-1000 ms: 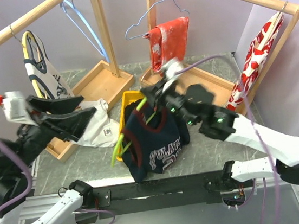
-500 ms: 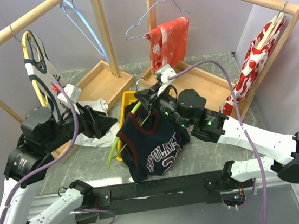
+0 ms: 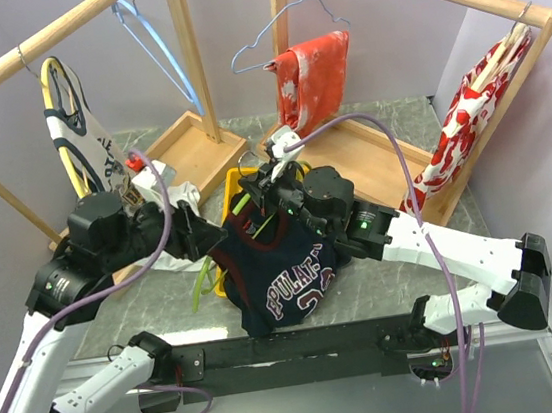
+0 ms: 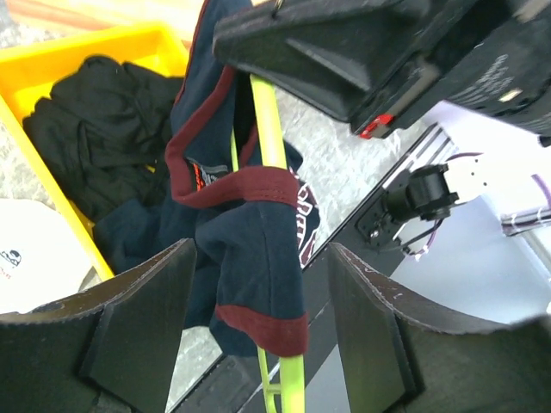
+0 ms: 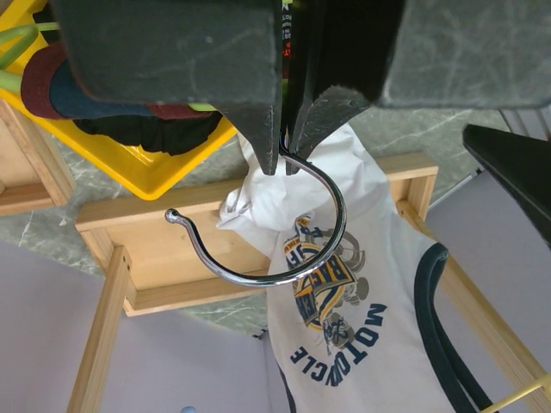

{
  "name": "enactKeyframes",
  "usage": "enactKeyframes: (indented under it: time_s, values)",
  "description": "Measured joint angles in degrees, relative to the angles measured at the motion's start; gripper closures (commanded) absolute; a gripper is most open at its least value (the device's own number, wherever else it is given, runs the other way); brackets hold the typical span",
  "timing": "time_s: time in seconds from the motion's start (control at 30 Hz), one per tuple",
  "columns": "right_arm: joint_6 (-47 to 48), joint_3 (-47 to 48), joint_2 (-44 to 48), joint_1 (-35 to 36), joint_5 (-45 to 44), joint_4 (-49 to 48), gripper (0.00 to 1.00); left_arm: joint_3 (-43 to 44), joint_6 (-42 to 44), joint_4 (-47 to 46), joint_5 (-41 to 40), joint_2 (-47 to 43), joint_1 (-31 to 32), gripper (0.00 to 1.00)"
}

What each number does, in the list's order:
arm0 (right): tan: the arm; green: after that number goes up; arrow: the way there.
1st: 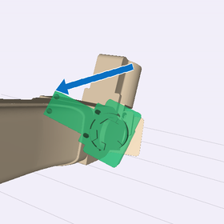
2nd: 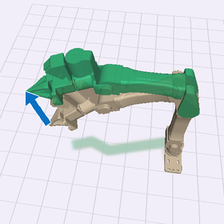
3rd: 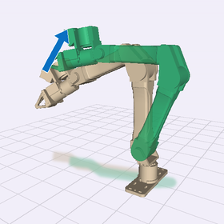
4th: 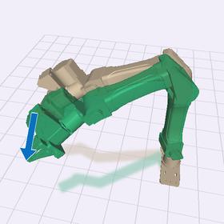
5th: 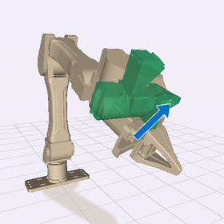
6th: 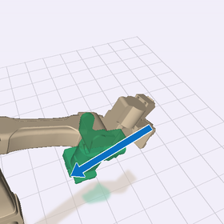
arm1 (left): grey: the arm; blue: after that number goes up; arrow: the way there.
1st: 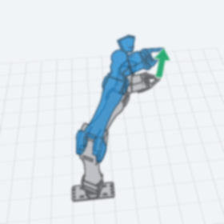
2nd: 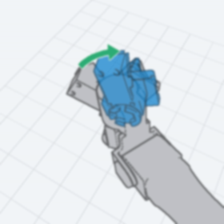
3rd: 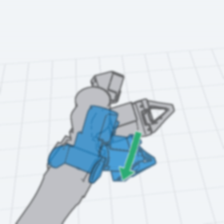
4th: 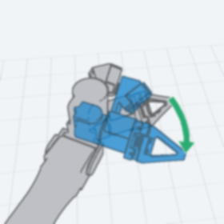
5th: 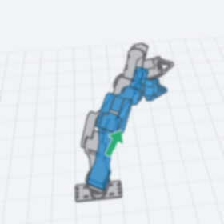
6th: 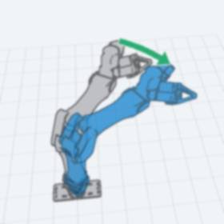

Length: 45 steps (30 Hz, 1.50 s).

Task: Place the tank top on the hanger

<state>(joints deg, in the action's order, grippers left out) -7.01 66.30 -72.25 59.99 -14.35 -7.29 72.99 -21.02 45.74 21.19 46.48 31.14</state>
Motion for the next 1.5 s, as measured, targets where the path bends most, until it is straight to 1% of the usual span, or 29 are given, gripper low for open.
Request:
enactKeyframes:
  time_s: [0.13,0.23,0.37,0.47,0.57,0.63,0.67,0.73,0.83,0.87,0.9,0.93,0.97,1.0,1.07,1.1,1.17,1.2,1.3,1.5]
  values:
    - [0.0,0.0,-0.2,0.0,-0.2,0.0,1.00,-0.6,0.4,0.9,-2.3,1.0,2.5,0.37]
    - [0.0,0.1,-0.9,0.0,-0.2,-0.2,1.00,-0.8,0.3,1.4,-4.7,1.9,5.4,0.41]
    - [0.1,0.1,-2.3,0.0,-0.7,-0.2,1.00,-1.0,0.2,2.2,-8.4,3.0,9.0,0.55]
    - [0.4,0.1,-3.1,0.0,-1.1,-0.2,1.00,-1.4,0.1,2.3,-11.3,3.7,10.6,0.60]
    - [0.5,0.1,-3.2,0.0,-1.3,-0.2,1.00,-1.8,-0.1,2.5,-13.9,4.0,11.7,0.61]
    - [0.5,0.1,-3.2,0.0,-1.3,-0.2,1.00,-2.6,-0.5,2.5,-15.6,4.0,12.7,0.59]
    - [0.5,0.1,-3.2,0.0,-1.3,-0.2,1.00,-3.0,-0.7,2.6,-16.1,4.0,13.1,0.59]
    - [0.5,0.1,-3.2,0.0,-1.3,-0.2,1.00,-3.7,-1.0,2.6,-17.3,4.0,13.9,0.63]
    - [0.5,0.1,-3.2,0.0,-1.3,-0.2,1.00,-4.4,-1.3,2.6,-18.8,4.0,14.7,0.80]
    - [0.5,0.1,-3.2,0.0,-1.3,-0.2,1.00,-4.5,-1.7,2.5,-19.1,4.0,14.9,0.95]
    - [0.6,0.1,-3.2,0.0,-1.3,-0.2,0.98,-4.6,-1.9,2.3,-19.3,3.9,15.1,0.99]
    - [0.7,0.1,-3.2,0.0,-1.3,-0.2,0.91,-4.9,-1.7,1.7,-19.0,3.8,15.3,0.99]
    - [0.7,0.1,-3.2,0.0,-1.2,0.0,0.82,-5.2,-2.2,1.4,-19.5,3.5,15.8,0.99]
    - [0.7,0.1,-3.2,0.0,-1.1,0.1,0.65,-5.8,-2.5,0.9,-19.9,3.1,16.0,0.99]
    - [0.6,0.4,-3.2,0.0,-0.9,0.5,0.54,-7.3,-3.8,-0.4,-20.8,1.7,16.3,0.99]
    - [0.5,0.6,-3.2,0.0,-0.8,0.7,0.44,-8.6,-4.6,-1.0,-21.4,0.6,16.3,0.99]
    - [0.3,1.3,-3.1,0.0,-0.6,0.8,0.36,-11.3,-6.6,-2.1,-22.8,-1.8,16.2,0.99]
    - [0.4,1.5,-2.8,0.0,-0.3,0.9,0.30,-12.7,-7.6,-2.2,-23.5,-3.2,16.2,0.99]
    - [-0.2,1.5,-1.4,0.0,0.3,1.1,0.24,-15.8,-10.4,-2.7,-25.3,-6.4,16.2,0.99]
    - [-1.9,0.9,3.9,0.0,0.9,1.4,0.21,-18.8,-16.2,-2.7,-30.7,-11.6,16.2,0.99]
